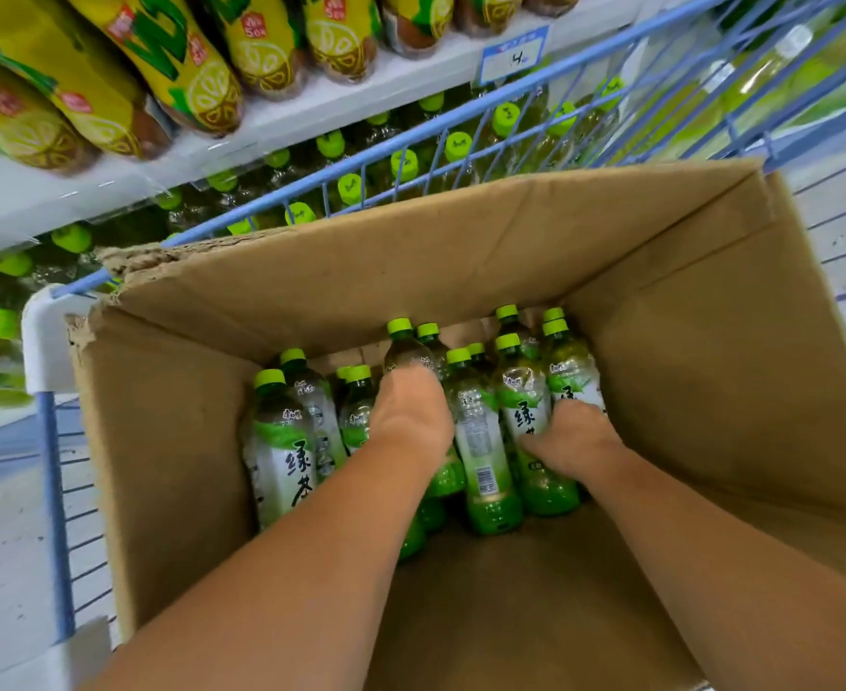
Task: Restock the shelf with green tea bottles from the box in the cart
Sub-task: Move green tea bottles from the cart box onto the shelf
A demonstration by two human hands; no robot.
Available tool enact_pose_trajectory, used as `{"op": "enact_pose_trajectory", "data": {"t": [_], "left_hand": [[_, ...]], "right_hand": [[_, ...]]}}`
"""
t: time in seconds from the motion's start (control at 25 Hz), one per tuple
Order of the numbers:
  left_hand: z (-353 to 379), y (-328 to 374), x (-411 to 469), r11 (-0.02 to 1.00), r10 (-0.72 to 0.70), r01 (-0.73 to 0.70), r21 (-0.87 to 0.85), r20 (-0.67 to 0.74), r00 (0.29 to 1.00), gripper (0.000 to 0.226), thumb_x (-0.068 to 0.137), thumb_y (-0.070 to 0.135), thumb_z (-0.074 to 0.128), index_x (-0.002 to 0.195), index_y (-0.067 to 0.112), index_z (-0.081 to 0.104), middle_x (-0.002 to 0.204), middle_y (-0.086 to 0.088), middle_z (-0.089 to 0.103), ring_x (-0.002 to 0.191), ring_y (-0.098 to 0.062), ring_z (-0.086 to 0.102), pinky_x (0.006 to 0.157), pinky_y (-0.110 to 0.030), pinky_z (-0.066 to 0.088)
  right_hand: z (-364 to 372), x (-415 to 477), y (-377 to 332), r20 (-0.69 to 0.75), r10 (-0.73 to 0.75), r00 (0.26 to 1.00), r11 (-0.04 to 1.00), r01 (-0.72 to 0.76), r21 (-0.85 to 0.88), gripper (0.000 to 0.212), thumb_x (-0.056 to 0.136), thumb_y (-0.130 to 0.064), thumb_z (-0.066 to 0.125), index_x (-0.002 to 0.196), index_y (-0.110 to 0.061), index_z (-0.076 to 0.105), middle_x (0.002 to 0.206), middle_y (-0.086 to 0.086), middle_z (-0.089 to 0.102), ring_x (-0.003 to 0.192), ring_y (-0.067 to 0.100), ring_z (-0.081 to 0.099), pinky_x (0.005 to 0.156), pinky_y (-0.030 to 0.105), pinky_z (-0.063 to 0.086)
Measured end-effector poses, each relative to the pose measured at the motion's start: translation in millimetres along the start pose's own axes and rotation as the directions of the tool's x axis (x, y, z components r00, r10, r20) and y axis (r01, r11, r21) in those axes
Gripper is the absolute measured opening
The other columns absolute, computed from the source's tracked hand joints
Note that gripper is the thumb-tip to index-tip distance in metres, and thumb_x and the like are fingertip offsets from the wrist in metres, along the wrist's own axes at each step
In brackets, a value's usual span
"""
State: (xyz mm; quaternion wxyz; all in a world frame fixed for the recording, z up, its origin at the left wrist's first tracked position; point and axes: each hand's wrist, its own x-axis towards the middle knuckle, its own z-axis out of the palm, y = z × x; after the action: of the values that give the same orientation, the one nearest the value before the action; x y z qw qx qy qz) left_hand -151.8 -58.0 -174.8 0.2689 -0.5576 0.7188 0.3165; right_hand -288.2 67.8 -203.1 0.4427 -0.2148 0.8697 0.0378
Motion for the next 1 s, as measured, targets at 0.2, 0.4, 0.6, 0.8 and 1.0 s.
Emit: {"op": "enact_pose_trajectory", "data": {"t": [0.2, 0.4, 0.6, 0.8, 1.0], "left_hand": [[-20, -14, 39, 0.968, -0.136, 0.176, -0.176, 0.220, 0.966, 0.043, 0.083, 0.034, 0.083, 0.088, 0.000, 0.057, 0.077, -0.012, 0.071, 0.055, -0.018, 0.071, 0.045, -0.024, 0.052], [-34, -16, 49, 0.937, -0.194, 0.291, -0.194, 0.403, 0.895, 0.040, 0.076, 0.039, 0.088, 0.081, 0.009, 0.061, 0.052, 0.001, 0.065, 0.036, -0.005, 0.056, 0.040, -0.017, 0.049], [-3, -20, 21, 0.971, -0.118, 0.111, -0.209, -0.018, 0.993, 0.062, 0.065, 0.058, 0.087, 0.103, 0.015, 0.062, 0.097, -0.005, 0.074, 0.083, -0.023, 0.068, 0.064, -0.028, 0.048], [22, -8, -9, 0.938, -0.077, 0.006, -0.345, -0.193, 0.978, 0.068, 0.080, 0.044, 0.079, 0.125, 0.011, 0.040, 0.098, -0.004, 0.062, 0.103, -0.033, 0.061, 0.072, -0.035, 0.045], [43, -9, -20, 0.865, 0.084, -0.123, -0.487, -0.101, 0.991, 0.063, 0.082, 0.034, 0.079, 0.110, 0.028, 0.023, 0.112, 0.002, 0.036, 0.090, -0.019, 0.053, 0.072, -0.036, 0.050]], "right_hand": [[6, 3, 4, -0.042, -0.025, 0.999, 0.999, 0.026, 0.020, 0.034, 0.068, -0.041, 0.084, 0.068, -0.021, 0.057, 0.064, -0.008, 0.056, 0.057, 0.003, 0.048, 0.045, 0.019, 0.033], [1, 4, 5, 0.011, -0.039, 0.999, 0.999, 0.038, 0.026, 0.032, 0.068, -0.041, 0.084, 0.080, -0.018, 0.065, 0.076, -0.002, 0.063, 0.066, 0.014, 0.056, 0.053, 0.023, 0.040], [-11, 7, 18, 0.074, -0.021, 0.997, 0.986, 0.008, 0.167, 0.031, 0.070, -0.042, 0.085, 0.079, -0.016, 0.070, 0.080, 0.000, 0.069, 0.072, 0.013, 0.063, 0.051, 0.023, 0.041], [-15, 3, 25, 0.175, -0.009, 0.985, 0.885, -0.074, 0.459, 0.026, 0.078, -0.022, 0.085, 0.095, -0.007, 0.071, 0.097, 0.008, 0.073, 0.090, 0.027, 0.069, 0.085, 0.044, 0.058], [-17, 1, 27, 0.270, -0.049, 0.962, 0.788, -0.129, 0.602, 0.019, 0.085, -0.012, 0.078, 0.101, -0.014, 0.068, 0.104, 0.005, 0.074, 0.091, 0.020, 0.069, 0.069, 0.033, 0.053]]}}
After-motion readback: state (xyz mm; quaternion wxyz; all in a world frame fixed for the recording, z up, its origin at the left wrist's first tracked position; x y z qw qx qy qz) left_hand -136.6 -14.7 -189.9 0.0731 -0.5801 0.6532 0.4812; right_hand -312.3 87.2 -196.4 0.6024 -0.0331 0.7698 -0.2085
